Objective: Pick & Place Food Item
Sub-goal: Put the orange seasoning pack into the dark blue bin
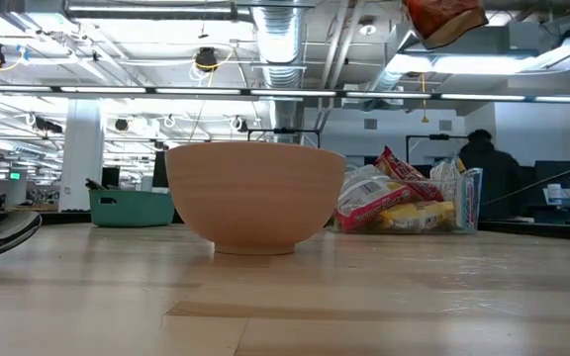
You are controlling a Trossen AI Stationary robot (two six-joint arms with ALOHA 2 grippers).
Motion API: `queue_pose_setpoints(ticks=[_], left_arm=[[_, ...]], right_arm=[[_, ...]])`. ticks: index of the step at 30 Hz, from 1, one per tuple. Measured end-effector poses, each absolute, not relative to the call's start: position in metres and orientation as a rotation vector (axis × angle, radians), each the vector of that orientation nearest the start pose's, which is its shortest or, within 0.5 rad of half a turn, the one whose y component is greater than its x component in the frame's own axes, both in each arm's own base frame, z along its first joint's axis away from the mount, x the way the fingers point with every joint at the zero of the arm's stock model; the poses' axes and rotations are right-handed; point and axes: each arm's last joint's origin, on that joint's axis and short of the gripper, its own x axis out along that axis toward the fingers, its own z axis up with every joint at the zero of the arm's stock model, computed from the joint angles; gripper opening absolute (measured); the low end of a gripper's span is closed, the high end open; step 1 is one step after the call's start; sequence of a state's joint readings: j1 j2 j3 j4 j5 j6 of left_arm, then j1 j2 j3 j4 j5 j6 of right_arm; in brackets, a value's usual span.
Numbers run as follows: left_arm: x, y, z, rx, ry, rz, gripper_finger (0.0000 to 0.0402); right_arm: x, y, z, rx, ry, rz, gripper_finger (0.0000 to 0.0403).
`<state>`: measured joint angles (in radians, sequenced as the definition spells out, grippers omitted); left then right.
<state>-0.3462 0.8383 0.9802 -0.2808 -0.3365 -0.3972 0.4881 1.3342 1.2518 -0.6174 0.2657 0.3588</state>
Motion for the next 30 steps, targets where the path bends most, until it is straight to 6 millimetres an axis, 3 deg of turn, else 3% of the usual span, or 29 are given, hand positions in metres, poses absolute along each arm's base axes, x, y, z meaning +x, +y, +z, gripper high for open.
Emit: queue_pose_setpoints(ticks=[8, 15, 30], left_arm=[[0.119, -0.033, 0.397, -0.392, 0.025, -0.011, 0.0103], [0.096, -0.025, 0.405, -0.420, -0.052, -0.032, 0.0103], [0.090, -0.023, 0.406, -0.418, -0.071, -0.036, 0.0103]], right_arm=[[0.249, 0.129, 0.338, 0.080, 0.683, 0.111, 0.0000], [0.249, 0.129, 0.337, 0.085, 0.690, 0.107, 0.0000], [0.247, 0.129, 0.336, 0.137, 0.725, 0.118, 0.0000]])
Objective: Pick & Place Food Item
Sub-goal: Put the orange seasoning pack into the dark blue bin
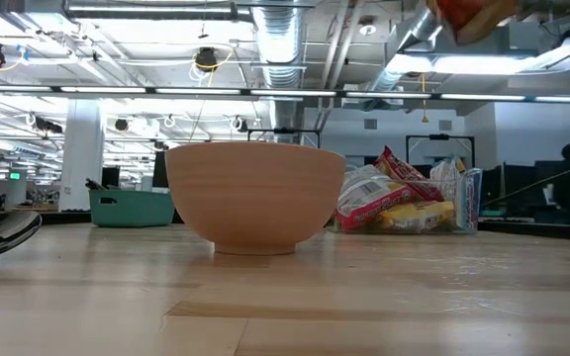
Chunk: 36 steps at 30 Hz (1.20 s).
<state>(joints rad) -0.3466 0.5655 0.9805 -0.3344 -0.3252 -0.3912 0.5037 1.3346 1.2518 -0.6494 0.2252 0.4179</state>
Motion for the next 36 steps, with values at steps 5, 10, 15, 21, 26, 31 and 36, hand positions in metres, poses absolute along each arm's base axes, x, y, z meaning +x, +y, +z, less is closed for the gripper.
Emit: queue_pose_setpoints(ticks=[5, 10, 15, 21, 26, 31, 36], left_arm=[[0.093, -0.024, 0.405, -0.412, -0.059, -0.034, 0.0103], [0.096, -0.025, 0.405, -0.409, -0.051, -0.032, 0.0103], [0.097, -0.025, 0.405, -0.408, -0.049, -0.032, 0.0103], [0.097, -0.025, 0.404, -0.408, -0.047, -0.032, 0.0103], [0.097, -0.025, 0.404, -0.408, -0.048, -0.032, 0.0103], [0.097, -0.025, 0.404, -0.408, -0.048, -0.032, 0.0103], [0.097, -0.025, 0.404, -0.408, -0.048, -0.032, 0.0103]], right_arm=[[0.245, 0.130, 0.334, 0.135, 0.744, 0.117, 0.0000], [0.241, 0.137, 0.334, 0.127, 0.757, 0.161, 0.0000], [0.233, 0.150, 0.333, 0.128, 0.790, 0.269, 0.0000], [0.195, 0.168, 0.344, 0.087, 0.822, 0.423, 0.0000], [0.153, 0.177, 0.364, 0.149, 0.784, 0.551, 0.0000], [0.118, 0.189, 0.373, 0.169, 0.780, 0.669, 0.0000], [0.099, 0.201, 0.372, 0.127, 0.784, 0.744, 0.0000]])
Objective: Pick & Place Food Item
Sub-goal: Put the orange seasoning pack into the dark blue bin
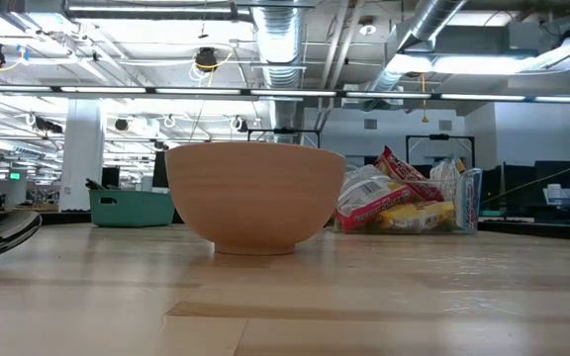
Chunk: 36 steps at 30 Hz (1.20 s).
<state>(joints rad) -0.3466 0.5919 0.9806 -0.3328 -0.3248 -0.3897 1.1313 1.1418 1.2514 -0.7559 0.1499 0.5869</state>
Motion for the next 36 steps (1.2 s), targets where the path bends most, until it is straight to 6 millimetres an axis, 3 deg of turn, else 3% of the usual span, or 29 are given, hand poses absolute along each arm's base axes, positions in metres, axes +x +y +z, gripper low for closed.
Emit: queue_pose_setpoints(ticks=[10, 21, 36], left_arm=[[0.097, -0.025, 0.405, -0.408, -0.048, -0.032, 0.0103], [0.097, -0.025, 0.405, -0.408, -0.048, -0.032, 0.0103], [0.097, -0.025, 0.405, -0.408, -0.048, -0.032, 0.0103]], right_arm=[[0.088, 0.227, 0.356, 0.015, 0.816, 0.775, 0.0000], [0.085, 0.256, 0.327, -0.144, 0.797, 0.623, 0.0000], [0.084, 0.247, 0.312, -0.067, 0.712, 0.666, 0.0000]])
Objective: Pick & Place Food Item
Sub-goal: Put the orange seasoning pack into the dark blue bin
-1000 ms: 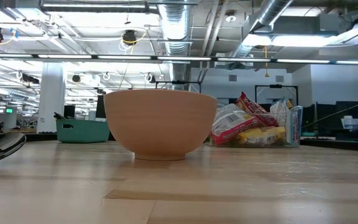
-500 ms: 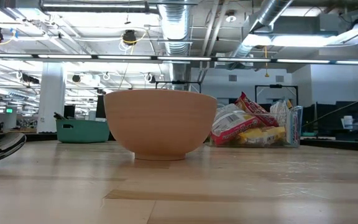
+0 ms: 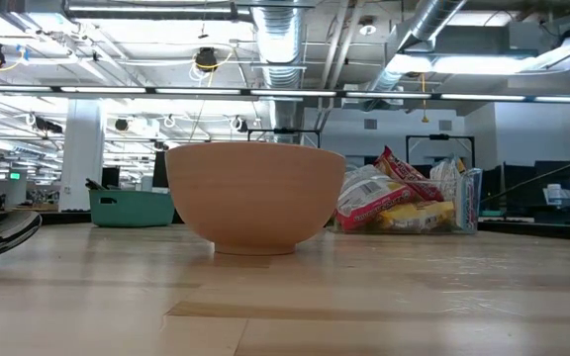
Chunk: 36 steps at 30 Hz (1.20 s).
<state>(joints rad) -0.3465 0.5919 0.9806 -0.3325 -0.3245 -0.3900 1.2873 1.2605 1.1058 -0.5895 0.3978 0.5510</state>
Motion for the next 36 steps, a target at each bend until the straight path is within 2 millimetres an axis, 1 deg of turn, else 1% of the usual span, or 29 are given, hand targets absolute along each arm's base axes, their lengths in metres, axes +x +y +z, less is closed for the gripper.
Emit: queue_pose_setpoints(ticks=[5, 11, 14, 23, 29, 32, 36], left_arm=[[0.097, -0.025, 0.405, -0.408, -0.048, -0.032, 0.0103], [0.097, -0.025, 0.405, -0.408, -0.048, -0.032, 0.0103], [0.097, -0.025, 0.405, -0.408, -0.048, -0.032, 0.0103], [0.097, -0.025, 0.405, -0.408, -0.048, -0.032, 0.0103], [0.097, -0.025, 0.405, -0.408, -0.048, -0.032, 0.0103], [0.097, -0.025, 0.405, -0.408, -0.048, -0.032, 0.0103], [0.097, -0.025, 0.405, -0.408, -0.048, -0.032, 0.0103]], right_arm=[[0.080, 0.237, 0.304, -0.003, 0.663, 0.695, 0.0000], [0.076, 0.230, 0.280, 0.020, 0.684, 0.688, 0.0000], [0.076, 0.229, 0.268, 0.028, 0.702, 0.674, 0.0000], [0.076, 0.227, 0.244, 0.061, 0.691, 0.678, 0.0000], [0.076, 0.223, 0.233, 0.043, 0.697, 0.648, 0.0000], [0.077, 0.222, 0.227, 0.064, 0.679, 0.648, 0.0000], [0.080, 0.221, 0.226, 0.060, 0.673, 0.638, 0.0000]])
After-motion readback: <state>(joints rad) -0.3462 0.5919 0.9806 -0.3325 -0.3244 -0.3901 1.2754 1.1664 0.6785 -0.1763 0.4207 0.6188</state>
